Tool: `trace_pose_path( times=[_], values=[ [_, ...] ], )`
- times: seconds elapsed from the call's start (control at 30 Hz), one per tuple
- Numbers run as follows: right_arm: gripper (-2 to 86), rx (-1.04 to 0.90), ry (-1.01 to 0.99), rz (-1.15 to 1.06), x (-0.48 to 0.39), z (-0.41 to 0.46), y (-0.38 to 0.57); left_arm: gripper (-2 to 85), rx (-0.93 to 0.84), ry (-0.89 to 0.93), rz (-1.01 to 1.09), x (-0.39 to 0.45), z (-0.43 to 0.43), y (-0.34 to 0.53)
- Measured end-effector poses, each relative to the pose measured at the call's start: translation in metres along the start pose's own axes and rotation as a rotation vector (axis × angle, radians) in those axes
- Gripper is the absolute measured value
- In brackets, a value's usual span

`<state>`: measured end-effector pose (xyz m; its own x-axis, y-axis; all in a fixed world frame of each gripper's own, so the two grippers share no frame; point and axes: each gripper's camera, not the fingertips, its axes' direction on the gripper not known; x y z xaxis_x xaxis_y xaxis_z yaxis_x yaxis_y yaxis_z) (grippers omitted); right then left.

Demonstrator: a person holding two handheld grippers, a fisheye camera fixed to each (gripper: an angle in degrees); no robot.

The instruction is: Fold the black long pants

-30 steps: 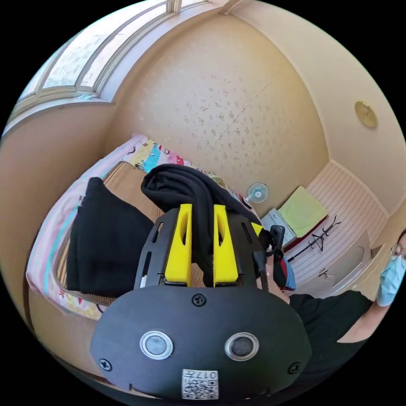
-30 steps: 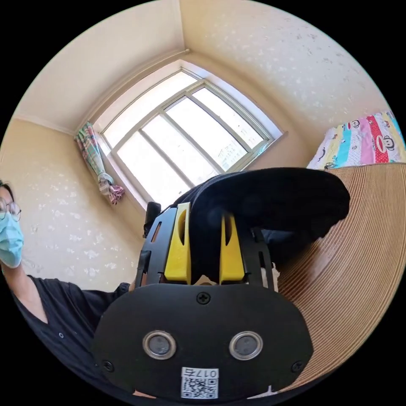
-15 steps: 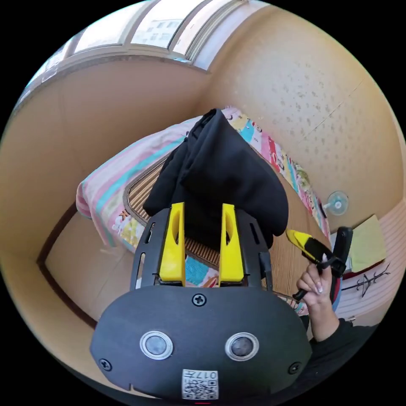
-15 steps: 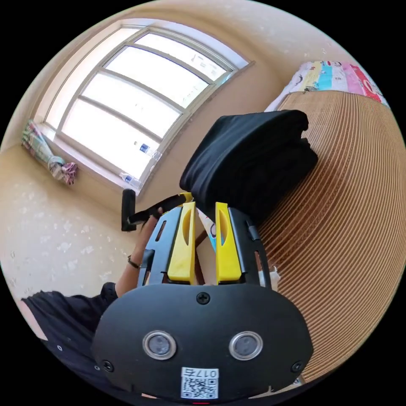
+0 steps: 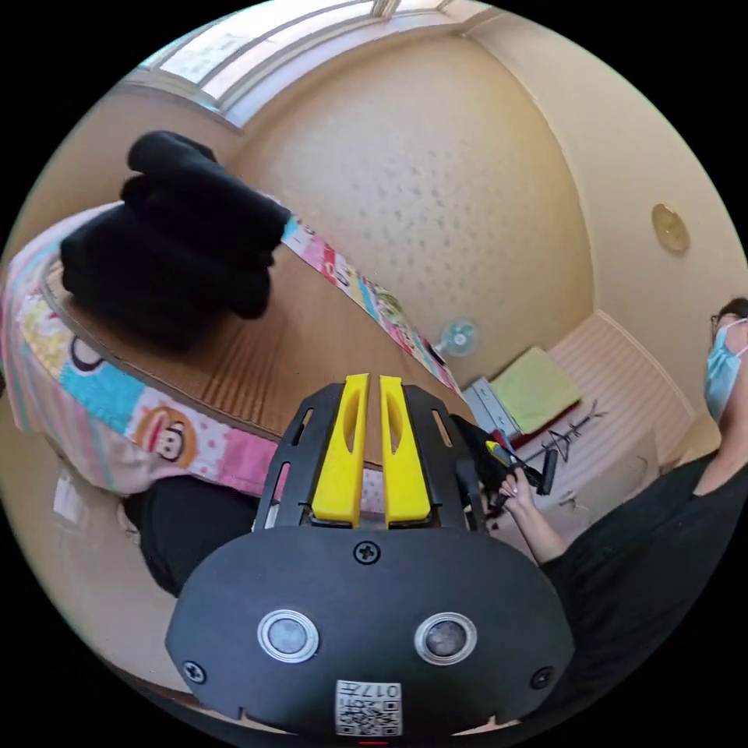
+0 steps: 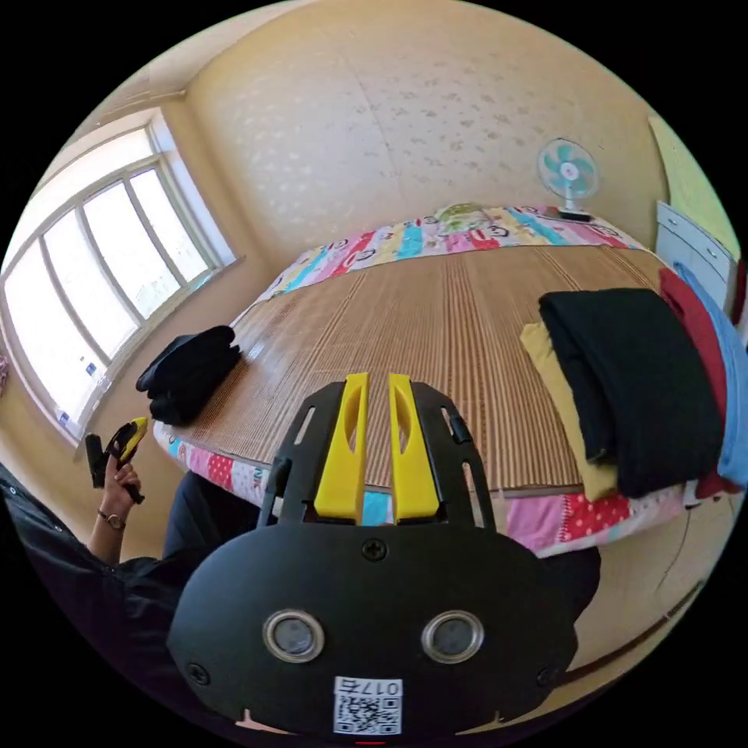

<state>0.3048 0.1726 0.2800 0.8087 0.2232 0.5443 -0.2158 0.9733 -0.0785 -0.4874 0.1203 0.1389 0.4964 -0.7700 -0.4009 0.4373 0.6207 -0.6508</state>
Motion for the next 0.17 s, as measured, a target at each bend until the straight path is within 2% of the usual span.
trace_pose_path(
  times=[0.07,0.17],
  values=[
    [6.0,0.039,0.118,0.117,0.036,-0.02,-0.002,3.2,-0.131,0.163,0.027,0.015,0.044,0.003],
    [9.0,0.124,0.259,0.349,0.086,-0.05,0.0,0.9,-0.234,0.258,0.085,0.043,0.084,0.002]
  ],
)
